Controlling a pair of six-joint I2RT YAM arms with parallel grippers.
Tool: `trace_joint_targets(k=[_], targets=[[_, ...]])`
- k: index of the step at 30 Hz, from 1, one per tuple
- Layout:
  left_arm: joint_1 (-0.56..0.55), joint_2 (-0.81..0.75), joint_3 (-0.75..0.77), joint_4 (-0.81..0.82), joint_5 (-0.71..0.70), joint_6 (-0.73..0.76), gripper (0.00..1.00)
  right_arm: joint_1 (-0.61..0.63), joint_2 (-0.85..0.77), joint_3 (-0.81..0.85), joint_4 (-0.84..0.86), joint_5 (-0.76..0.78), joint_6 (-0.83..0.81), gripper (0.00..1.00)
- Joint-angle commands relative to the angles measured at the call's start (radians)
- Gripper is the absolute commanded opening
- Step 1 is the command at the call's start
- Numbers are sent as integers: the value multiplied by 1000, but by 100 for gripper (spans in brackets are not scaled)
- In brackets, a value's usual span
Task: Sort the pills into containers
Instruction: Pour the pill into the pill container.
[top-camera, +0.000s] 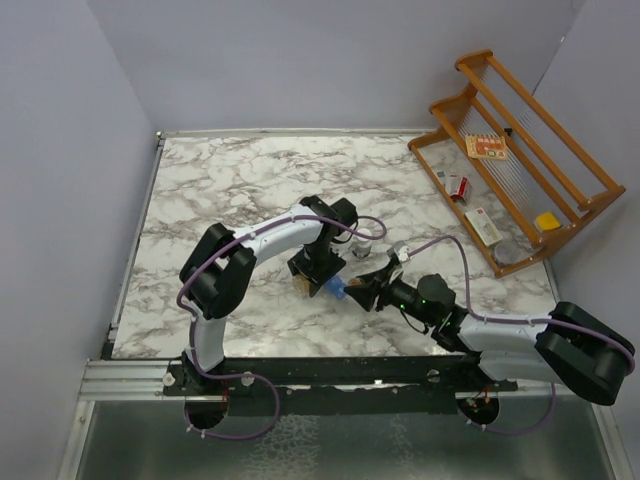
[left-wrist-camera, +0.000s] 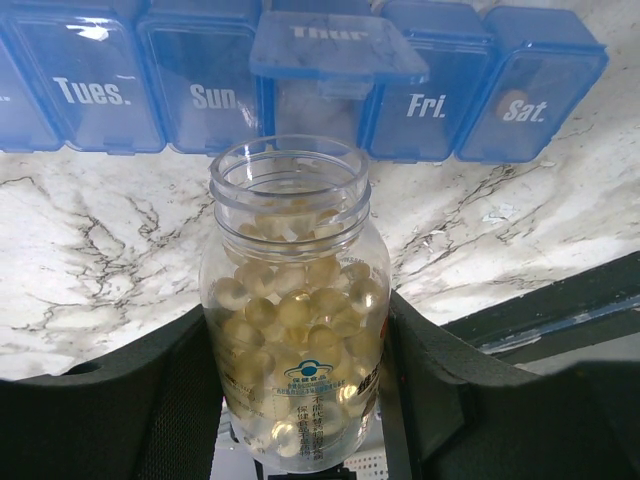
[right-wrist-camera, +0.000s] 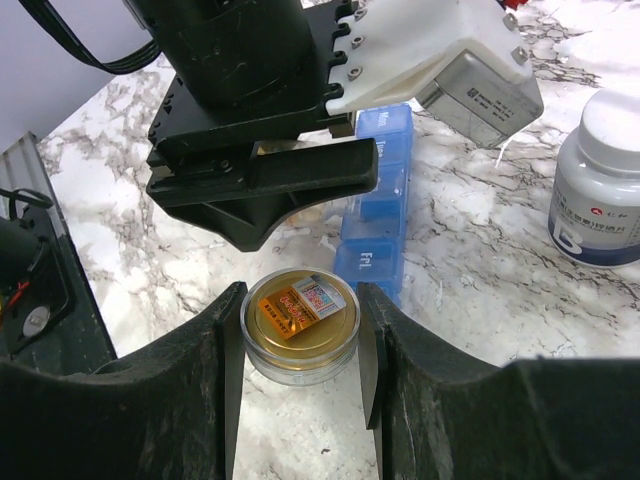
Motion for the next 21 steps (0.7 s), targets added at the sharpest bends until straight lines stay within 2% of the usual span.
trace_joint_targets(k=[1,21], targets=[[-16,12,44,-32,-41,-14,0,6,-27,-12,-22,38,-12,1],[-50,57,80,-61,-106,-20,0,6,-69,-17,-59,58,-18,1]])
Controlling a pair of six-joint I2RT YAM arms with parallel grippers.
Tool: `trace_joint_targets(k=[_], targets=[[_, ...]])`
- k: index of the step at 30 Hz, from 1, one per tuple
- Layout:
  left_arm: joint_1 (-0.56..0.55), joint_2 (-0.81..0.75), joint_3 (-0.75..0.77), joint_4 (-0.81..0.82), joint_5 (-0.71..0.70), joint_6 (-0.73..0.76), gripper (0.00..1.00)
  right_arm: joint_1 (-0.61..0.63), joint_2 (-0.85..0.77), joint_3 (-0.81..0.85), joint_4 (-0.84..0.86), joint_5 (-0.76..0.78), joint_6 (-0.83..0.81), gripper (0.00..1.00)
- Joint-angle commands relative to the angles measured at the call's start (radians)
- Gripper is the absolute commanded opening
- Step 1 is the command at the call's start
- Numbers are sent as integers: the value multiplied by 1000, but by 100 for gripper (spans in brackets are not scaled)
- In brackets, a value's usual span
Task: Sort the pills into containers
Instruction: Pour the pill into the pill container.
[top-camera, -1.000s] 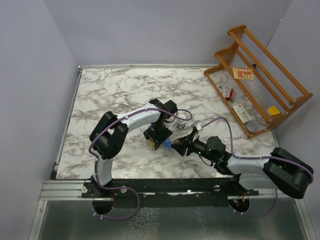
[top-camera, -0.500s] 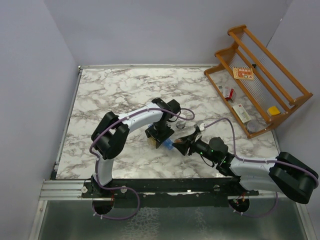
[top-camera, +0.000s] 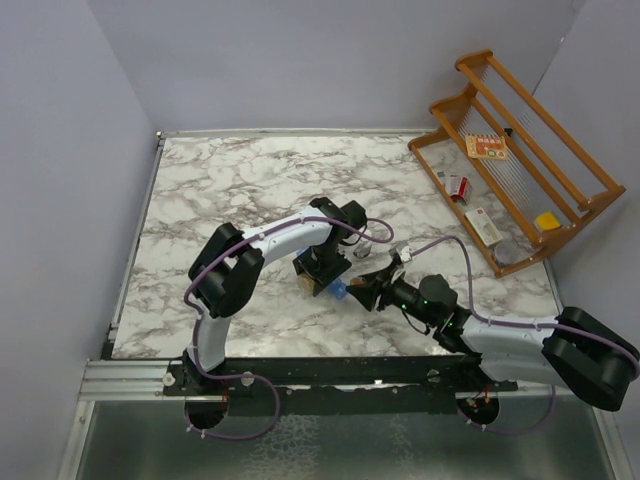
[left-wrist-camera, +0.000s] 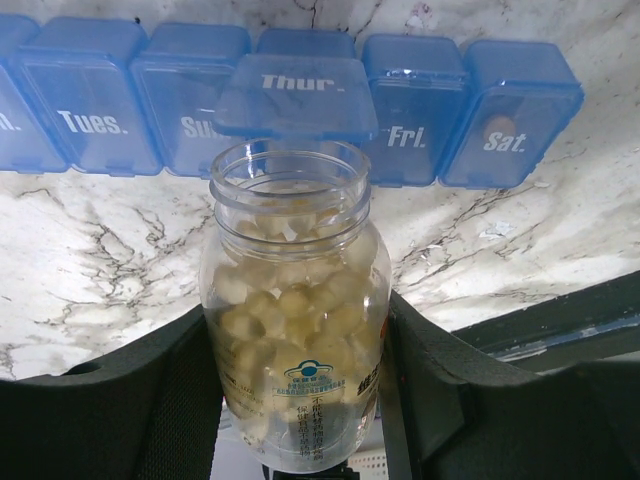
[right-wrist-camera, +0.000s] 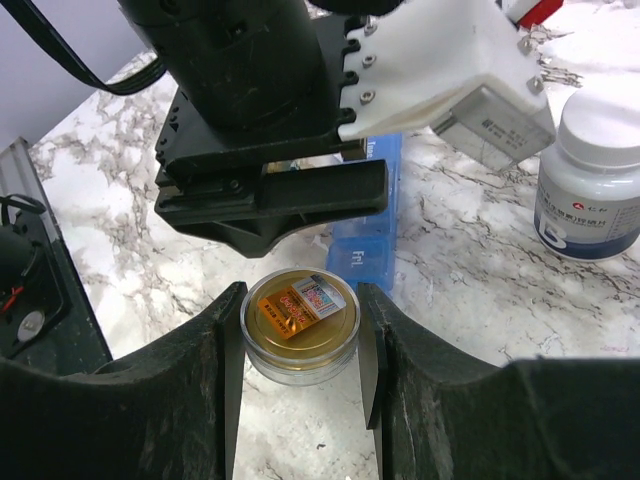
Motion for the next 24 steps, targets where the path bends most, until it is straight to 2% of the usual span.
trace_joint_targets(k=[1,24], targets=[[-7,15,22,-26,-45,-4,0,5,-30,-13,-16,34,-16,1],[-8,-6,-33,4,-10,-6,0,5,-27,-16,-19,34,-16,1]])
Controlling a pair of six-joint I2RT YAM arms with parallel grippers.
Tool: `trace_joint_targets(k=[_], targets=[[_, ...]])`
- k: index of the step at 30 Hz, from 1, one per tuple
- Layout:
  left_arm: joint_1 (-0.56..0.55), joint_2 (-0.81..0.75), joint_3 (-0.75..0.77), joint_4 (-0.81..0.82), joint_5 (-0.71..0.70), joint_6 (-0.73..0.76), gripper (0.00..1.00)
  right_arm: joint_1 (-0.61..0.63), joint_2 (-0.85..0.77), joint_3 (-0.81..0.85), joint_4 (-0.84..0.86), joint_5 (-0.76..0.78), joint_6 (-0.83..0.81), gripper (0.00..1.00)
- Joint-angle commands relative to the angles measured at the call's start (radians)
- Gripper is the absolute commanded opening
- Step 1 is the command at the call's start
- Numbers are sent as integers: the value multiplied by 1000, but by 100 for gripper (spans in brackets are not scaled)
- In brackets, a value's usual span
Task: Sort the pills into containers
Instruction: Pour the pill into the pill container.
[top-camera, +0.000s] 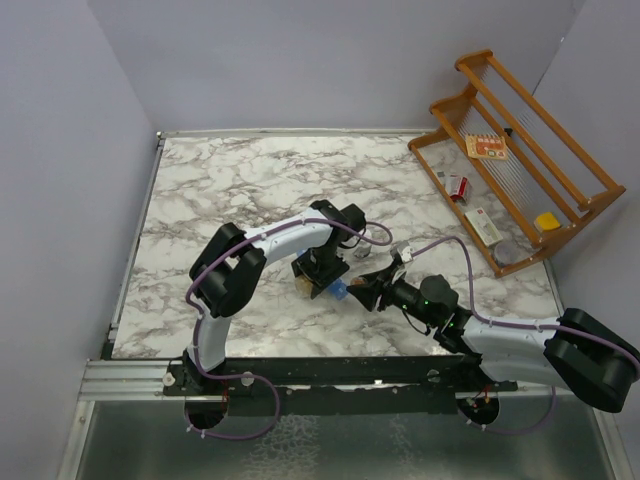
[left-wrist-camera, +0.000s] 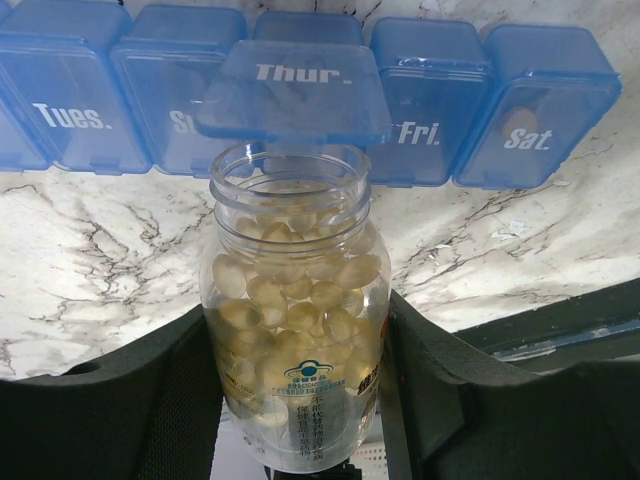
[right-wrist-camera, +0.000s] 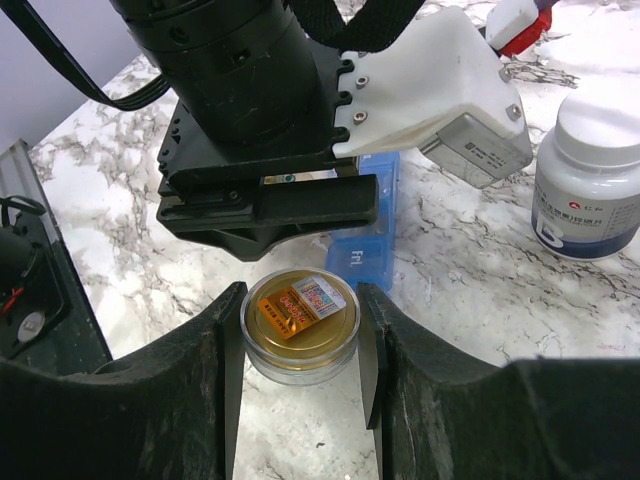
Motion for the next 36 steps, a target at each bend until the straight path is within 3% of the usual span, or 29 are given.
trace_joint_targets(k=[1,36], targets=[[-5,-20,-22,8,3,-7,0,6,-7,-12,-15,30,-15,1],[-2,-40,12,-11,-49,-6,0,5,-26,-17,-29,29,-16,1]])
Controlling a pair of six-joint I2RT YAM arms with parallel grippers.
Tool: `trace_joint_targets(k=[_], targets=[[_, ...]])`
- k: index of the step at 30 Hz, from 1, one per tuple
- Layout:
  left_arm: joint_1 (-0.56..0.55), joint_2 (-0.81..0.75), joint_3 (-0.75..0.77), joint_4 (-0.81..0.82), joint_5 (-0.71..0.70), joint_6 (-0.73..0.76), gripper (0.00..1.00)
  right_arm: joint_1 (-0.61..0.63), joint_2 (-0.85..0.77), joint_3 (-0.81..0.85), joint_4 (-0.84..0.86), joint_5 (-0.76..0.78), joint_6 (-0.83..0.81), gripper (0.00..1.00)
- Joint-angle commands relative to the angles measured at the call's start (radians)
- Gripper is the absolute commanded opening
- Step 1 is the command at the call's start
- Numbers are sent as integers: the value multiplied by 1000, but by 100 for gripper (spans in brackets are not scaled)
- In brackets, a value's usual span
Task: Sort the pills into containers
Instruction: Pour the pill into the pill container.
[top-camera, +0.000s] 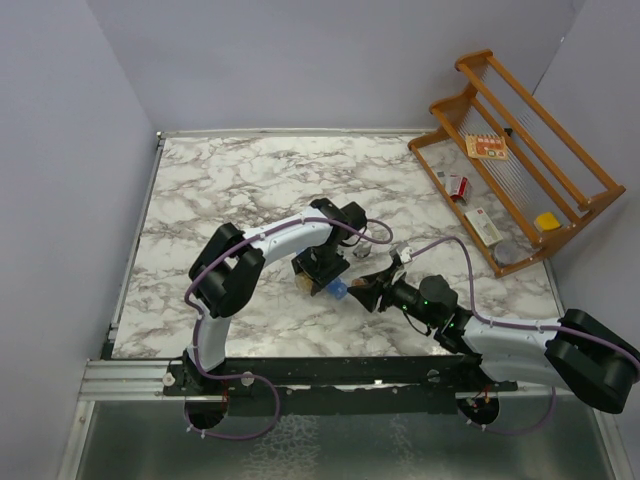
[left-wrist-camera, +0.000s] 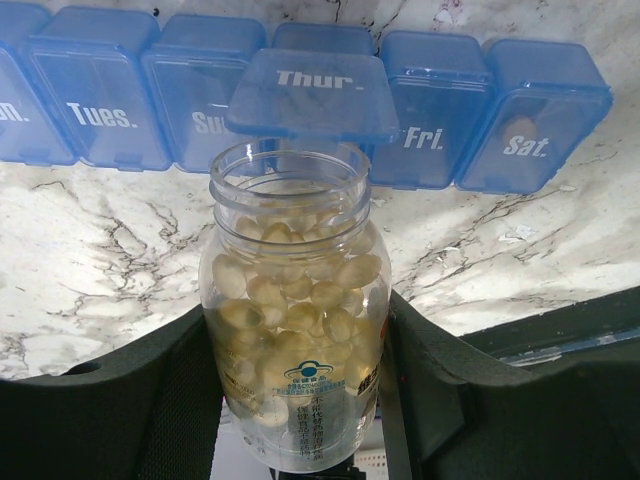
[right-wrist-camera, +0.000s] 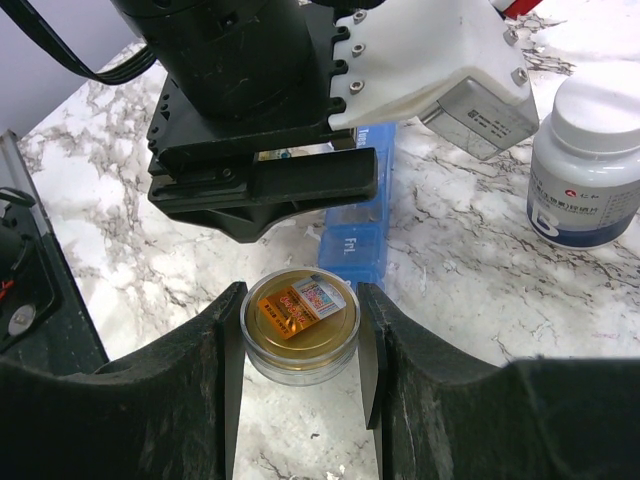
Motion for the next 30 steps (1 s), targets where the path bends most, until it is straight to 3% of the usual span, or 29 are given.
trace_joint_targets(k=[1,4,8,15,30], targets=[[-2,-35,7,-20,-22,-7,0,6,-21,-16,-2,26,-8,1],[-2,-33,-20,-12,29,-10,0,5,-22,-15,-3,27,-9,1],[3,-45,9,-11,-44,-6,0,6,-19,-16,-2,26,-10,1],[7,-49,-54,20,28,-14,0,6,-18,-8,-5,27,-13,1],[7,-59,28,23,3,-5,0,5,-20,-7,-14,30,-16,1]])
